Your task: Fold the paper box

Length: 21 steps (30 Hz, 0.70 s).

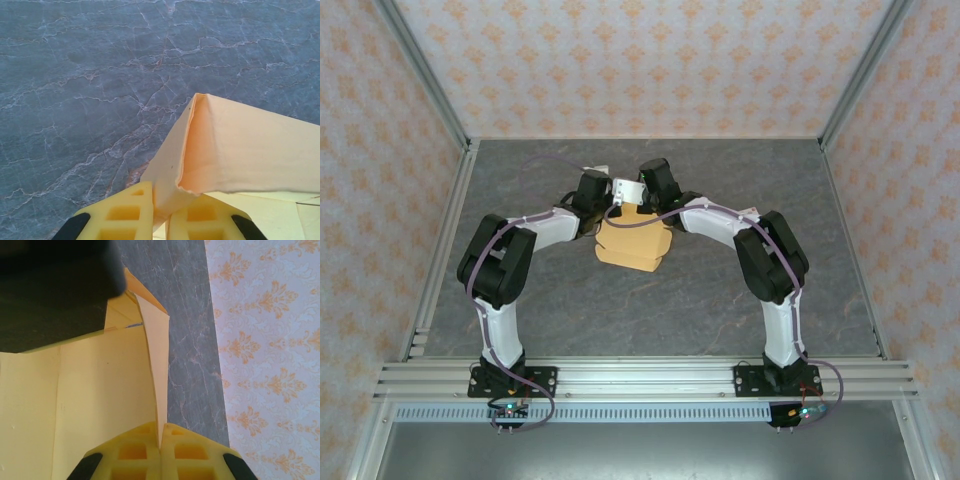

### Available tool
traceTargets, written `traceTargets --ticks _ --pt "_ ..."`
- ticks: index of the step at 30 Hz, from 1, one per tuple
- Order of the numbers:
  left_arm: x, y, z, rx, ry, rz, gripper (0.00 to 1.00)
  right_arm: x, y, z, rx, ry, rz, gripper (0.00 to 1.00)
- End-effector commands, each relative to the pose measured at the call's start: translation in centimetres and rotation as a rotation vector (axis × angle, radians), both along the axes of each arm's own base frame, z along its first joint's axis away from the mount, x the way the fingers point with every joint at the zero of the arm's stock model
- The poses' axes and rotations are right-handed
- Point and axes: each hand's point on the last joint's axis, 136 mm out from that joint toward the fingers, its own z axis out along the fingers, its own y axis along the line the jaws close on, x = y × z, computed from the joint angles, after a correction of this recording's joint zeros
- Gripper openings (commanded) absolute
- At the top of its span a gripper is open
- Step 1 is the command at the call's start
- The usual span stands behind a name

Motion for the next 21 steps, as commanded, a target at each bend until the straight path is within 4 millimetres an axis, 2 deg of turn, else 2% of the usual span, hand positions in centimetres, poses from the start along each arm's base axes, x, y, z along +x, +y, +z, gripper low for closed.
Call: traceTargets --ticks 1,10,17,21 --pt "1.4 4.2 -1.0 0.056 0.001 0.203 0.09 -3.2 4.5 2.7 0.119 0.031 0.174 0.00" --pt "1.1 5.2 -1.1 0.108 0.003 0.272 0.07 -3.3 4.6 3.0 0.131 0.030 0.177 0.00" --pt "0.9 3.9 -0.5 0.043 -0.032 0.208 0.04 -2.5 3.7 3.1 0.118 -0.002 0.131 0.00" --pt "0.7 3.8 -0.3 0.044 -0.033 0.161 0.01 -1.8 2.6 3.9 0.137 -0.021 0.092 0.07"
